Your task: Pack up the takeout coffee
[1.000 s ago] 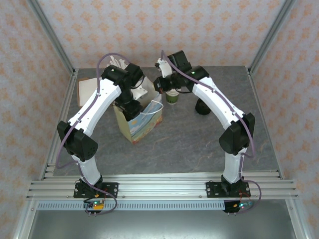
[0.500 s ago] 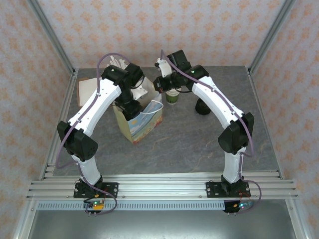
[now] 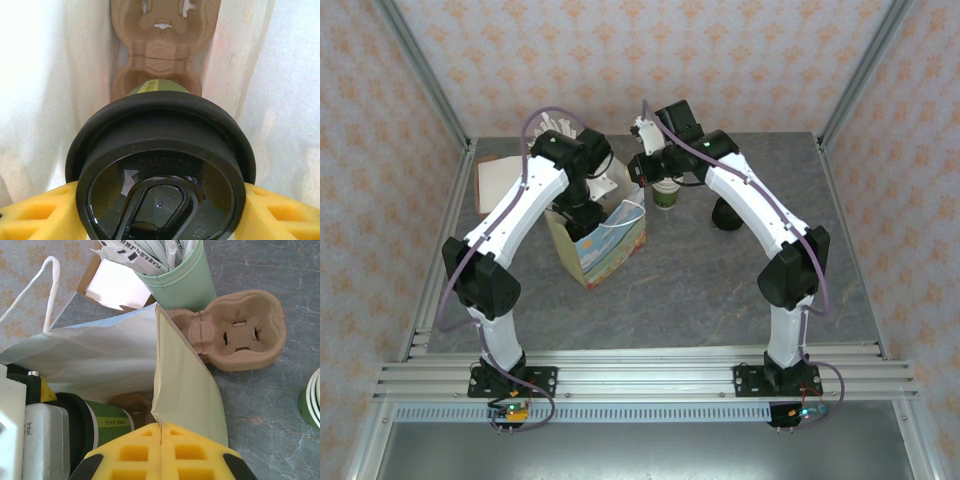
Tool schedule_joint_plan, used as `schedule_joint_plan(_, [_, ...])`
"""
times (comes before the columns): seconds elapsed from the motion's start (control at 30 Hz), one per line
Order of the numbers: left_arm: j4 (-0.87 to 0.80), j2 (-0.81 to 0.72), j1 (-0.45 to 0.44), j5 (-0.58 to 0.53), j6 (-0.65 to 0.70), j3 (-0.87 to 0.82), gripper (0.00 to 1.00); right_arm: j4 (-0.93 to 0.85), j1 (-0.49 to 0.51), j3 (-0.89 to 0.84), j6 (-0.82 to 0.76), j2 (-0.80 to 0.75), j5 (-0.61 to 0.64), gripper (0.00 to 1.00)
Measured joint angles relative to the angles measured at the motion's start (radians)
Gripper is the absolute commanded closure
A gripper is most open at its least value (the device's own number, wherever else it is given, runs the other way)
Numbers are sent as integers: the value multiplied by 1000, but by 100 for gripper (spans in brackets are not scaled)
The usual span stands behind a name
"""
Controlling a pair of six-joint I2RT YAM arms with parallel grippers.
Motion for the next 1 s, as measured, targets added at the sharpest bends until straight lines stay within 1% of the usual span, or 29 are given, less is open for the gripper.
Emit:
schedule_joint_plan(0.6, [25,21,-2,0,22,-19,56,-1,0,0,0,0,1,100])
schedule_joint_plan(1.0, [70,19,1,0,22,-113,56,-4,0,0,0,0,3,100])
